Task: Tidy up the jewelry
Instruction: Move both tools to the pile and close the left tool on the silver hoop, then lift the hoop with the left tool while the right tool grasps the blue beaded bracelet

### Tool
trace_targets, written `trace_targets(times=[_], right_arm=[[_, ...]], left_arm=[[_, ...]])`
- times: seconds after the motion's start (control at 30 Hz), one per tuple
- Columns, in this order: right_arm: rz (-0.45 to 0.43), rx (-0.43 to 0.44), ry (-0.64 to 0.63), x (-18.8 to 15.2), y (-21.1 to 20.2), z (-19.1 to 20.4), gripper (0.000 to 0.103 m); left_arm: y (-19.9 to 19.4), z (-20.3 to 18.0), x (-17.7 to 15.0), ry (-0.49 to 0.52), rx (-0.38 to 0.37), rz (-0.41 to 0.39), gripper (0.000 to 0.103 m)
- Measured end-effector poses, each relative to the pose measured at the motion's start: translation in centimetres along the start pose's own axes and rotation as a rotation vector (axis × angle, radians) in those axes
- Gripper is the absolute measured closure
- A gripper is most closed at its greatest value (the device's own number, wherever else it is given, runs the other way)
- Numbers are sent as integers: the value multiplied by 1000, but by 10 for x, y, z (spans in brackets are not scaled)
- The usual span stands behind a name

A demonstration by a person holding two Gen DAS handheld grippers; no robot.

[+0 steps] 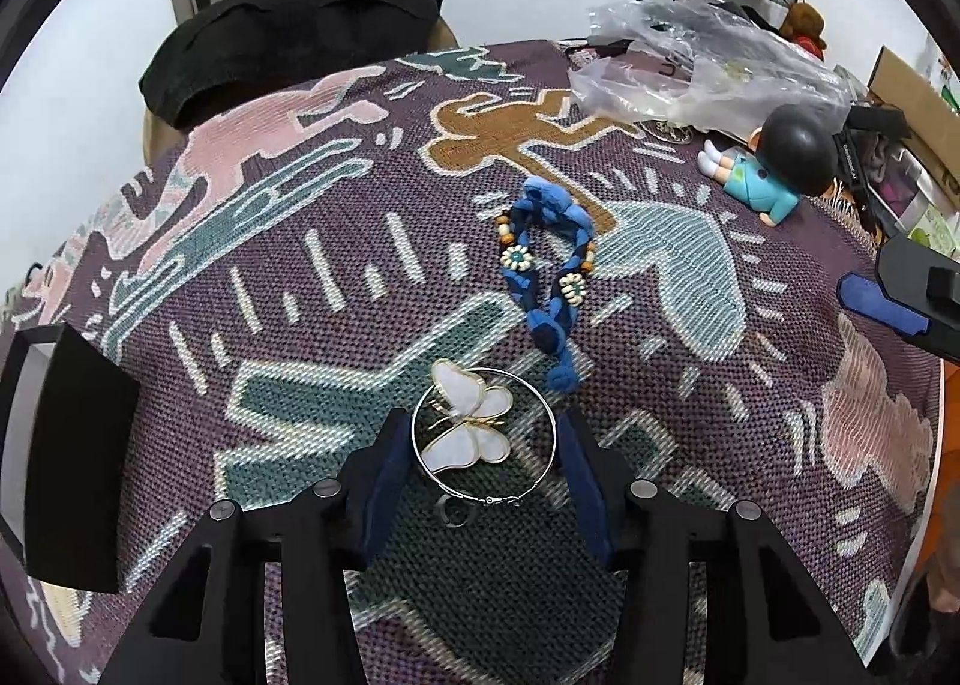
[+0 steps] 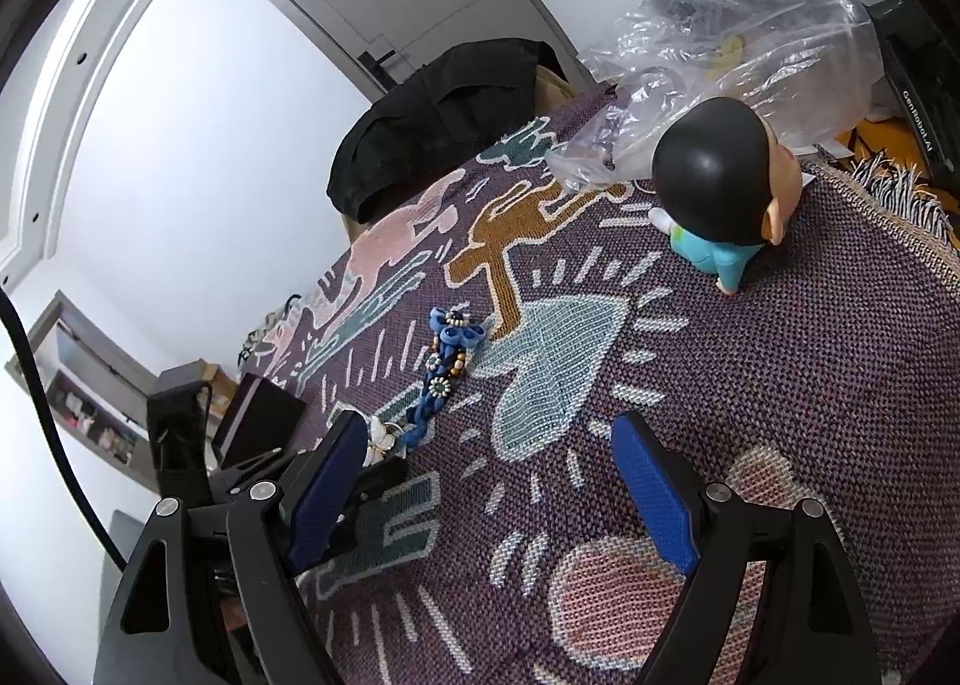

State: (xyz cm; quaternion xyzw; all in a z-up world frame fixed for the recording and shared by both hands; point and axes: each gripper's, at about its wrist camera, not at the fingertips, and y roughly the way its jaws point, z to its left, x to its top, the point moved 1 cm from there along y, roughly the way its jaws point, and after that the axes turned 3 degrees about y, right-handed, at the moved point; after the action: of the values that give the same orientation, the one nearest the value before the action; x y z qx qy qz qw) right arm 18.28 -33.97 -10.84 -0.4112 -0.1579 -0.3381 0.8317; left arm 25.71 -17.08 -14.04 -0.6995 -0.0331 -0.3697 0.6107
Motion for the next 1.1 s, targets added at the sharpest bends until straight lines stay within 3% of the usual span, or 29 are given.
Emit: trace_targets(times=[0.23,0.53,0.7,1.1], right_arm=[[11,8,-7,0,7,7,19],[45,6,-24,12,27,22,28],[89,4,-44,28,50,31,42],[176,-122,-154,48,109,56,42]], left_arm=[[-12,14,-1,-42,2,-31,52],[-48,30,12,-69,4,-109,52],[-66,43,16,-86,21,-143,52],[-95,95,12,-171,75,-195,52]])
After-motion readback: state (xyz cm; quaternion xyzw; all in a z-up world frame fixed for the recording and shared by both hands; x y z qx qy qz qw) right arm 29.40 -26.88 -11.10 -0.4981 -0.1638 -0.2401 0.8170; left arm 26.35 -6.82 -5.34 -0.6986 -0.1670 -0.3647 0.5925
